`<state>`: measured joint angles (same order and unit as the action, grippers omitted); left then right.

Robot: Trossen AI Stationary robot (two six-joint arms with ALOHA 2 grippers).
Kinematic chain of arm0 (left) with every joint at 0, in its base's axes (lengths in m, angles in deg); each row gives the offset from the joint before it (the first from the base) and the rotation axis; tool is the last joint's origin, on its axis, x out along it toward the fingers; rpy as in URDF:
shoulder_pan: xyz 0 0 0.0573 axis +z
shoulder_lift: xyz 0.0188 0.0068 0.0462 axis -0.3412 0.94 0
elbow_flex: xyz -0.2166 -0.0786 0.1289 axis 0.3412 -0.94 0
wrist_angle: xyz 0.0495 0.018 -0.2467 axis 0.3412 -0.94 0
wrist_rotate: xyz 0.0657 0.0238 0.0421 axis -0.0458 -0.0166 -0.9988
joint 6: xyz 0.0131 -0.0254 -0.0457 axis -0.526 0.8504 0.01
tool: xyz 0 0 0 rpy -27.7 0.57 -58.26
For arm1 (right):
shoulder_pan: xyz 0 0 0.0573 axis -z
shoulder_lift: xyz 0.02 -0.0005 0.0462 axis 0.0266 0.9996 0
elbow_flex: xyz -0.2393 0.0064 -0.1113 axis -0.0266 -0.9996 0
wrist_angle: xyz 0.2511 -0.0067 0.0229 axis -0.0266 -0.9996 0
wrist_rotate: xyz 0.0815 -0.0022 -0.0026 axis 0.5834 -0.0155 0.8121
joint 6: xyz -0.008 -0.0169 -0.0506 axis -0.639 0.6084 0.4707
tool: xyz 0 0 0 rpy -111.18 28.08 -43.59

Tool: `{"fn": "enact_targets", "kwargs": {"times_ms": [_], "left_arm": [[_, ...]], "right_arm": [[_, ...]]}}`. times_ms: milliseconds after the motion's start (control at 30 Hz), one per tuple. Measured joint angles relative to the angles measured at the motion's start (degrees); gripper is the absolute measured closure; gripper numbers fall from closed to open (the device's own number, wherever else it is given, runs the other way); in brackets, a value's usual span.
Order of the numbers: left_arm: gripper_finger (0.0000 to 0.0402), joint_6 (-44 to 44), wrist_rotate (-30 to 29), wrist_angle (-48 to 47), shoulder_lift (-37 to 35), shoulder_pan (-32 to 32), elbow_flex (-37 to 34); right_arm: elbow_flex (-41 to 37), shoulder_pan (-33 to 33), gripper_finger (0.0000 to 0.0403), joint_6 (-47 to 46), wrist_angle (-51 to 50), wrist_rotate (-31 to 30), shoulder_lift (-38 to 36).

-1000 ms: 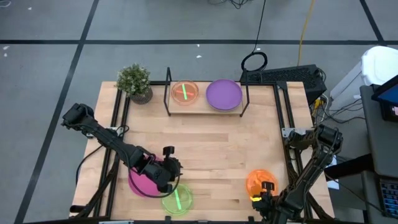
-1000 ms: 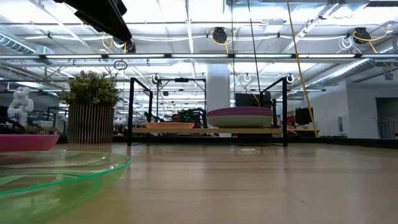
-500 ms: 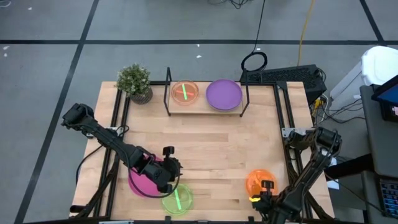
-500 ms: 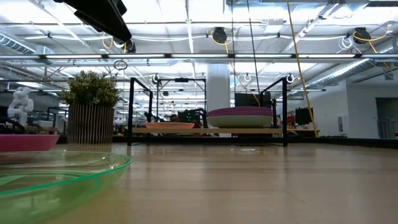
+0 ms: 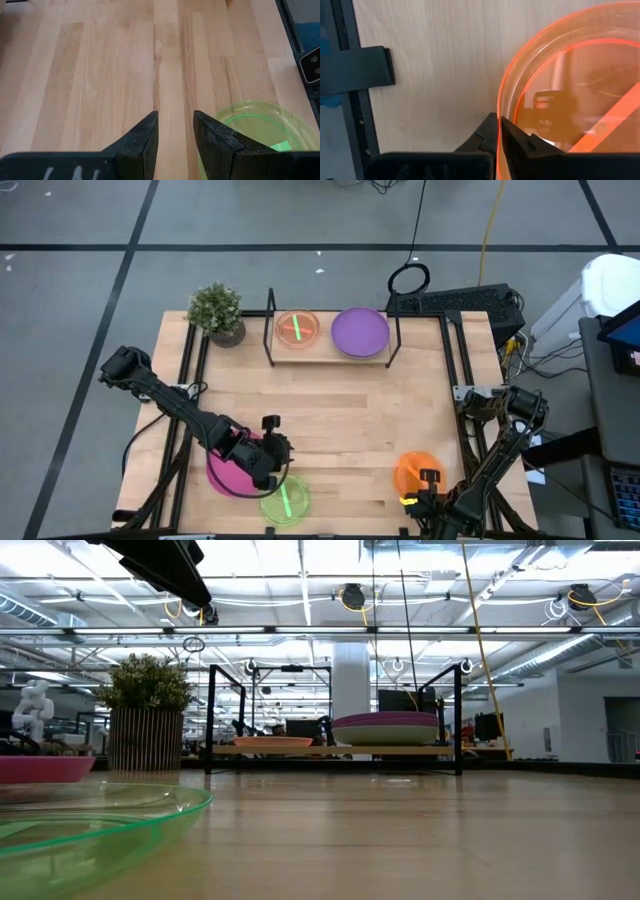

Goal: Place and stack plates onto a shelf
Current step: Stack the transparent orange plate on top of the transparent green plate on the shelf

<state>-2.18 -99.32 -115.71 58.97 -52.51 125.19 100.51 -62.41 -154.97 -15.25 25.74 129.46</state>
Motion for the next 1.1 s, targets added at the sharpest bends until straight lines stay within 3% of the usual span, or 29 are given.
{"fn": "enact_targets", "kwargs": {"times_ms": [300,600,767,1100], "left_arm": [[0.0273,0.0,0.0,0.0,0.0,0.0,0.0],[0.0273,0.2,0.0,0.0,0.0,0.0,0.0],[0.0273,1.2,0.0,0.0,0.0,-0.5,0.0],[0.0273,3.3,0.0,0.0,0.0,-3.4,0.0]], "right_arm": [[1.5,0.0,0.0401,-1.5,-2.3,-1.2,0.0],[13.2,1.0,0.0402,1.6,-17.1,-9.1,0.0],[18.4,4.4,0.0402,8.6,-24.6,-14.2,0.0],[27.0,17.2,0.0402,32.3,-30.9,-21.0,0.0]]}}
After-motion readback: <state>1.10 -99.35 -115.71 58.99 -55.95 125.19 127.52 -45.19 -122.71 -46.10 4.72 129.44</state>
